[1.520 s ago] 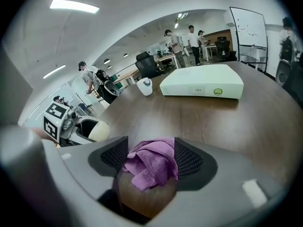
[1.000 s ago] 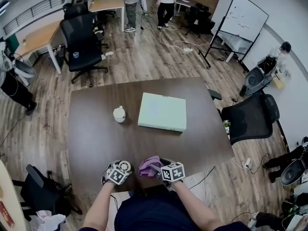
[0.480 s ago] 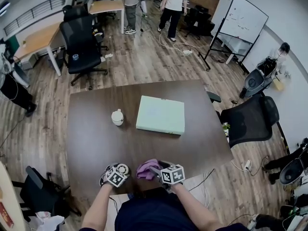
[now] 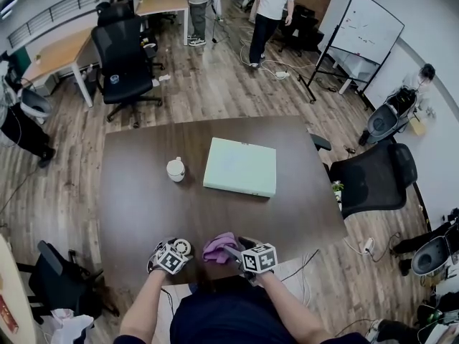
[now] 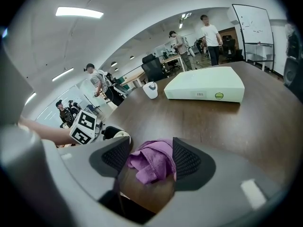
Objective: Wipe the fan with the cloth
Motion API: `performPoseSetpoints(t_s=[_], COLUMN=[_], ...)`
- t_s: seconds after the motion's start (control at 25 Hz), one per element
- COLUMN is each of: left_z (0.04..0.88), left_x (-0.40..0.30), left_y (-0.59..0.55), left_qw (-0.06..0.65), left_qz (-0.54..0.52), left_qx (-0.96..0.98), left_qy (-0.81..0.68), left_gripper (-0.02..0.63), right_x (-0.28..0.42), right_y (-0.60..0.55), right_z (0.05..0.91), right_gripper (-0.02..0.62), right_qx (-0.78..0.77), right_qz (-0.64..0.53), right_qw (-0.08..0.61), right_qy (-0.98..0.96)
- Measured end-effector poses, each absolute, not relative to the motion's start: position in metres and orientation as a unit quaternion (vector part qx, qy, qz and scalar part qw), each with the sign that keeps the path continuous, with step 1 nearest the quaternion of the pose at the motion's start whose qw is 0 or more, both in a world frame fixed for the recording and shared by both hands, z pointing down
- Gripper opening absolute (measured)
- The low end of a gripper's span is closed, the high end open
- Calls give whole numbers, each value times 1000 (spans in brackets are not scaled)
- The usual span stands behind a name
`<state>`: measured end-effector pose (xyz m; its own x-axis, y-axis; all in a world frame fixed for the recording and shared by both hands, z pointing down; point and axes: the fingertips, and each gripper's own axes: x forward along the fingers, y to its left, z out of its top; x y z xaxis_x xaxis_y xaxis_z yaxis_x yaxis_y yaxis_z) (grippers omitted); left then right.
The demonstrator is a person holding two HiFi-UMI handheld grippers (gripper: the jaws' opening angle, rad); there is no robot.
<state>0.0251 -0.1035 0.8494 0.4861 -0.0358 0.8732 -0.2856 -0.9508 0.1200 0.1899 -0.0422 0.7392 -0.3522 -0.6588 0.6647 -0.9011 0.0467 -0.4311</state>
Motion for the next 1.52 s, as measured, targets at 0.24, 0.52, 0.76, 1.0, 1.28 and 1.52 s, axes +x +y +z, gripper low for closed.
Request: performPoseSetpoints(t_s=[0.24,0.52,0.76,1.0,1.28,1.52], left_z=[821,751,696,655,634,640], left_x=[28,21,14,1,-20,-35], left_y=[-113,-132,-131,-130,-131,-131], left_qw=[141,190,198,237,239,260], left_qz=[447,347,293,221,185,183], left_qx=[873,890,896,893,881,860], left_qy=[-135,-226,-269,-311,-364,-398], left_gripper=[446,459,460,391,154,7], right_x=[188,189,186,182,183,190], right_y=[-46,-52,-57,-60,-62,-64], right_z=[734,721,710,702,686,681], right_gripper=[299,300,339,324,201,11], right_qx=[545,537,519,520,532,556], right_qz=[416,408,405,406,420,415], right_qw=[144,146,147,140,102,118], right_qy=[-714,-724,-738,-738,-728,-710])
